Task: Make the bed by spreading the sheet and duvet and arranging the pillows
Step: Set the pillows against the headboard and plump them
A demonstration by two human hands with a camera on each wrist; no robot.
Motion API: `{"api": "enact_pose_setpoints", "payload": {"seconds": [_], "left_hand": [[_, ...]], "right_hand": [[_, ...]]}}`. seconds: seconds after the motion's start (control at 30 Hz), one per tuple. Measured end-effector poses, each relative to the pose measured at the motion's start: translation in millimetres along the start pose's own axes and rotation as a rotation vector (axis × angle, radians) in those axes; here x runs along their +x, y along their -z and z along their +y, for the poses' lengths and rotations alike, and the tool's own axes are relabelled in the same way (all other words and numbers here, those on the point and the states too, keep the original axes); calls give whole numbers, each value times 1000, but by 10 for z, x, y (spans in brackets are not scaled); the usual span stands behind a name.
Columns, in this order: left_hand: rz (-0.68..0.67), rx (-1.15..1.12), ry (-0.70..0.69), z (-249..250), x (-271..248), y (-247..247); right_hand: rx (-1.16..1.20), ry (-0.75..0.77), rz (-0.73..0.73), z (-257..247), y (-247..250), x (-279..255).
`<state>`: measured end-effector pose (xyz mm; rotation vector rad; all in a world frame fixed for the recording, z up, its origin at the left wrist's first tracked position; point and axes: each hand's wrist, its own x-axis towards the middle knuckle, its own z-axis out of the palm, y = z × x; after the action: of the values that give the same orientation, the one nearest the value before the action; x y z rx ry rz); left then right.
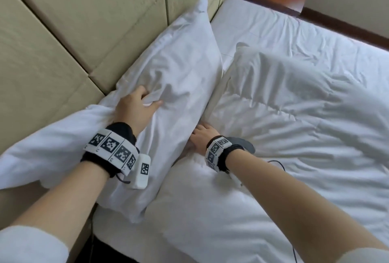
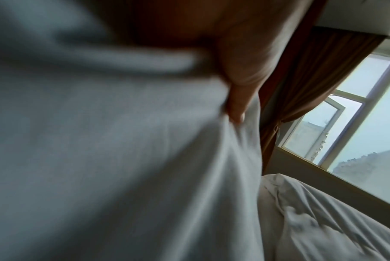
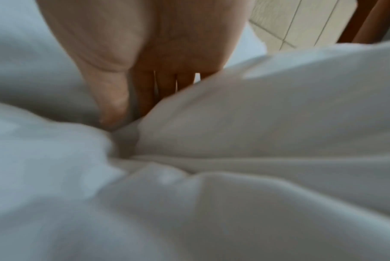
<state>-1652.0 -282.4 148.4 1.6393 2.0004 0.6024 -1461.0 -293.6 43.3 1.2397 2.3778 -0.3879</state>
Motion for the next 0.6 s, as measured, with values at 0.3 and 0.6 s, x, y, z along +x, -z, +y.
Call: {"api": "enact_pose_setpoints", "payload": {"seconds": [0.3, 0.6], "left_hand": [[48, 98, -92, 360, -459, 172], [112, 138, -60, 478, -905, 313]], "right_hand": [[10, -69, 63, 148, 134, -925], [28, -119, 54, 123, 70, -1460]]}}
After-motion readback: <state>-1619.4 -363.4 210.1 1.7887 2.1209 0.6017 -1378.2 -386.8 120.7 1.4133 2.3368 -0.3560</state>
